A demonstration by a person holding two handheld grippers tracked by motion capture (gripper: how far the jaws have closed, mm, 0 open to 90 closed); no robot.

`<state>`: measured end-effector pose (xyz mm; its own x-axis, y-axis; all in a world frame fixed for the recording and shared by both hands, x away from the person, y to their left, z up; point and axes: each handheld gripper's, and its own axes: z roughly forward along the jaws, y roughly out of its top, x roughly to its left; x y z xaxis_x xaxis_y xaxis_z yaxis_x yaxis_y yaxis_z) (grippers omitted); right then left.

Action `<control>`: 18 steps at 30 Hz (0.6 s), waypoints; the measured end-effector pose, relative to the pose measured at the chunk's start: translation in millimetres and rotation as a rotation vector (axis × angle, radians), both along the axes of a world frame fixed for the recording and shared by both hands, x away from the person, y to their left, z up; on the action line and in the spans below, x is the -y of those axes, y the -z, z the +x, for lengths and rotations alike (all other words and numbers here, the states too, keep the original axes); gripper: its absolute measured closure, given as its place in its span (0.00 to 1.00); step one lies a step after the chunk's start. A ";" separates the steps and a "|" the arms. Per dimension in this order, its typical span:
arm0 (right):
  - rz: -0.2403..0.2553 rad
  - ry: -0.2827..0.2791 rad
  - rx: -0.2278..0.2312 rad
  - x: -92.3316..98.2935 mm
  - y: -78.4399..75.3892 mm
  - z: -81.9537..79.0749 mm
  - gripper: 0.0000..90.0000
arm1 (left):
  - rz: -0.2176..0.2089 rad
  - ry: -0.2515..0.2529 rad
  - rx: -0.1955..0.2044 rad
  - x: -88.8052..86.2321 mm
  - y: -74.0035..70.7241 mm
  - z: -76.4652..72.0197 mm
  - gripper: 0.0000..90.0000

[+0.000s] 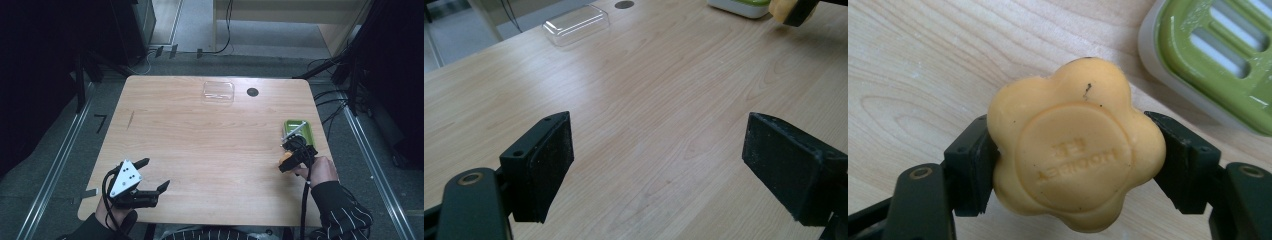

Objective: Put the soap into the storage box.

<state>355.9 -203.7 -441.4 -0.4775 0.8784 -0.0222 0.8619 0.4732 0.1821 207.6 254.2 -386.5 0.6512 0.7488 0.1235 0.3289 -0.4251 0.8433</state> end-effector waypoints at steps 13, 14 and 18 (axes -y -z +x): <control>0.006 0.034 0.061 7.4 -8.3 5.2 0.31 | 0.001 0.001 0.000 0.0 0.0 0.1 0.15; 0.010 0.030 0.064 8.3 -8.3 5.8 0.31 | 0.000 0.000 -0.001 0.0 0.0 0.0 0.15; 0.012 0.036 0.070 9.9 -9.2 6.5 0.31 | 0.001 0.001 -0.001 -0.1 0.0 0.1 0.15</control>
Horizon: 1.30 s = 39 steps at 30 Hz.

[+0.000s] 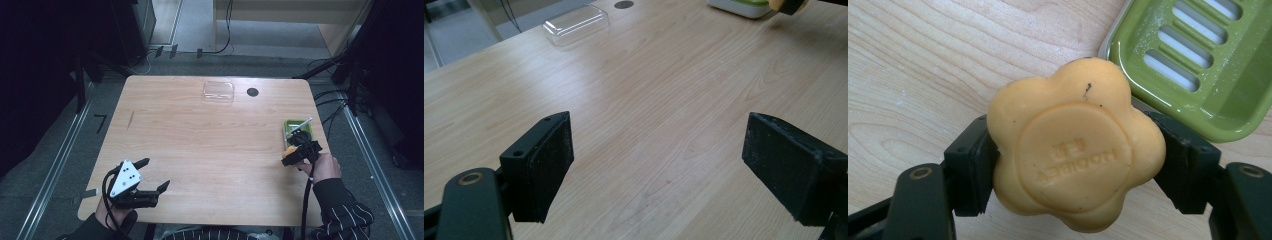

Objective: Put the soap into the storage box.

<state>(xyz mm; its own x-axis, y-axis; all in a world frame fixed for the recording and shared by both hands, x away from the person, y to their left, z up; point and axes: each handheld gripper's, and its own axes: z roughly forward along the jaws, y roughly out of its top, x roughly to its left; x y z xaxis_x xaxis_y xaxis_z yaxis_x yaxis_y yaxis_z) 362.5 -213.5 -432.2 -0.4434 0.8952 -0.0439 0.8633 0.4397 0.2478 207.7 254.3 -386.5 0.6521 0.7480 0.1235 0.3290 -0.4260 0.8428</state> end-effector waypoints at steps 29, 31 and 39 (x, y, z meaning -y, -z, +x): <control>0.026 0.057 0.079 13.5 -13.0 16.5 0.31 | 0.000 0.004 -0.005 0.0 0.1 0.4 0.15; 0.024 0.056 0.089 15.2 -13.6 18.3 0.31 | 0.000 0.004 -0.005 -0.1 0.1 0.5 0.15; 0.032 0.086 0.107 20.9 -17.2 25.4 0.31 | -0.001 0.004 -0.005 -0.2 0.1 0.5 0.15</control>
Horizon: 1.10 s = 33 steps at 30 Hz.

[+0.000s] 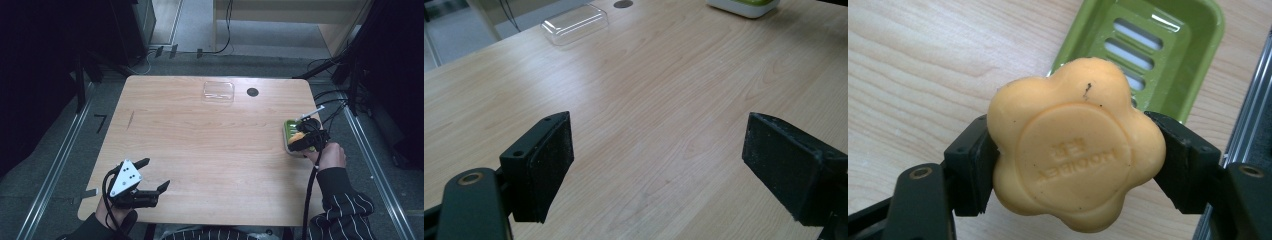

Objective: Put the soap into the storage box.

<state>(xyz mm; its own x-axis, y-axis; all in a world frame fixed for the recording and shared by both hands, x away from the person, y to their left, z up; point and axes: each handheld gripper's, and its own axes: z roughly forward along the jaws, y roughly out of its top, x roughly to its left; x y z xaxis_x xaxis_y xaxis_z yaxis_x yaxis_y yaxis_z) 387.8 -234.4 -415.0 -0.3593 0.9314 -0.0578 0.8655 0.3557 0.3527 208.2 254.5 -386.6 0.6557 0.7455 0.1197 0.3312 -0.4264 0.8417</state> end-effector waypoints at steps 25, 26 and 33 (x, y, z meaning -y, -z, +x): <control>0.011 0.024 0.037 7.8 -1.9 23.0 0.31 | 0.002 -0.001 -0.001 -0.2 -0.2 -0.1 0.15; 0.013 0.028 0.042 8.2 -2.1 24.0 0.31 | -0.002 -0.001 0.002 -0.2 0.1 0.0 0.15; 0.030 0.042 0.049 12.9 -0.9 29.8 0.31 | -0.002 -0.002 0.002 0.0 0.0 -0.2 0.15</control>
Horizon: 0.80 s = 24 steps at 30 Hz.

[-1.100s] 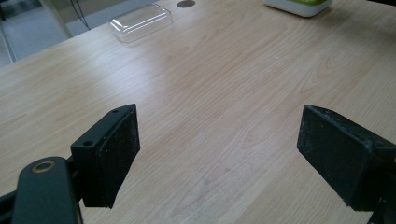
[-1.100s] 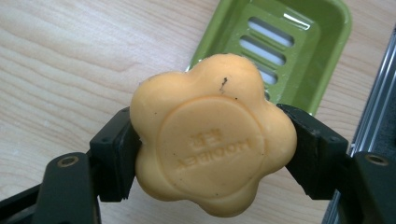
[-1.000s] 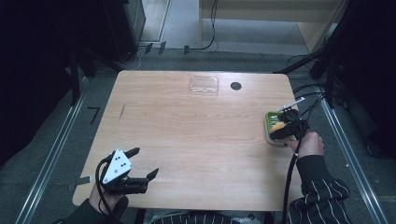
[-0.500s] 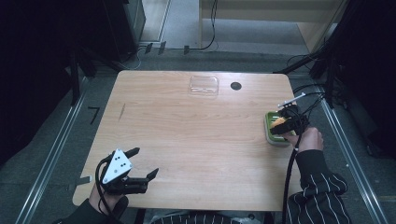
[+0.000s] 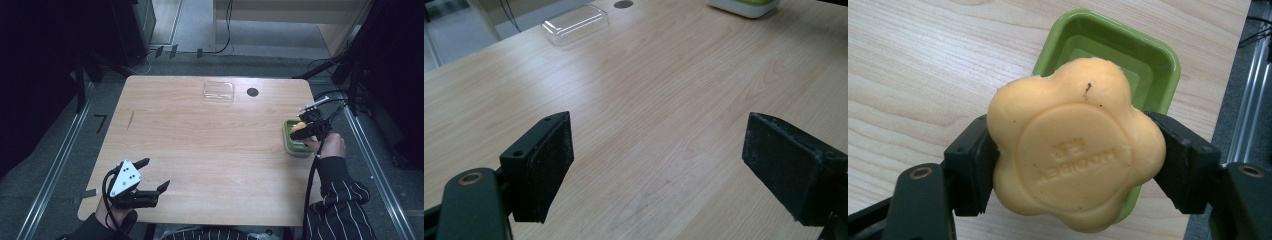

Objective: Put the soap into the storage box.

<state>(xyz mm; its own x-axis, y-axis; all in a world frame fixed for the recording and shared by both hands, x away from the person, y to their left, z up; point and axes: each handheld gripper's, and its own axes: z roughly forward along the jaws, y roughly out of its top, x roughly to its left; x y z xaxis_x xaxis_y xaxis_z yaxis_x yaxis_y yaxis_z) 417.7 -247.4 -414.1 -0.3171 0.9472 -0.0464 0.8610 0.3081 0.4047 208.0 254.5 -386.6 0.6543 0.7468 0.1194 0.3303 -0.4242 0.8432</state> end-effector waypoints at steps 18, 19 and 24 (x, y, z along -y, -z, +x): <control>0.010 0.014 -0.036 7.2 16.7 17.7 0.31 | 0.000 0.000 -0.002 0.1 0.1 0.1 0.15; 0.013 0.016 -0.038 7.4 17.7 18.4 0.31 | -0.001 -0.001 -0.002 0.2 0.2 0.1 0.15; 0.011 0.010 -0.043 9.4 21.6 21.3 0.31 | 0.000 -0.001 -0.002 0.2 0.1 0.2 0.15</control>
<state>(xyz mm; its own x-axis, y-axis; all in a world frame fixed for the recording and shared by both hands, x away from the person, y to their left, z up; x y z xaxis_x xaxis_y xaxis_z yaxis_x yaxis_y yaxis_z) 439.0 -256.7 -435.7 -0.3087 0.9509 -0.0227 0.8808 0.2948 0.3705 208.2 254.4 -386.7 0.6540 0.7472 0.1185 0.3320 -0.4243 0.8425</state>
